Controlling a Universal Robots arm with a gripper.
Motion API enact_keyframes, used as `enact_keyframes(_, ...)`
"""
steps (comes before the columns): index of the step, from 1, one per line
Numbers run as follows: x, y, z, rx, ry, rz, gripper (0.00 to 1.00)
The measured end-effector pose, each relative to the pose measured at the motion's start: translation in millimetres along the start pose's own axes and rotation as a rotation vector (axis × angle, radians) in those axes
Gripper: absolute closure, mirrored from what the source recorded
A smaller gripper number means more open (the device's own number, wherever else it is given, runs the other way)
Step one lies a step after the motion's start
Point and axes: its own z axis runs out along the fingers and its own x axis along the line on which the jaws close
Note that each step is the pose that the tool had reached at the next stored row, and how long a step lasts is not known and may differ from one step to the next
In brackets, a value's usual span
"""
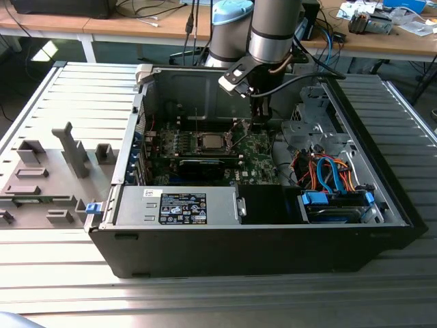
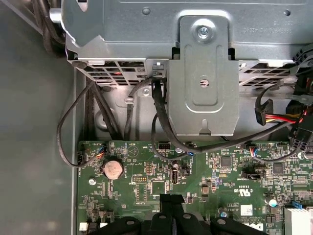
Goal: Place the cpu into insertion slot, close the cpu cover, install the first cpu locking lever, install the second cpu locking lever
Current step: 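Close the cpu cover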
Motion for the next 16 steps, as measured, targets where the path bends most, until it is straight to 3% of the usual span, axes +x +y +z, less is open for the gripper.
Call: enact_keyframes(16, -0.1, -4.2, -2.3, -0.0014, 0.0000, 0.000, 0.89)
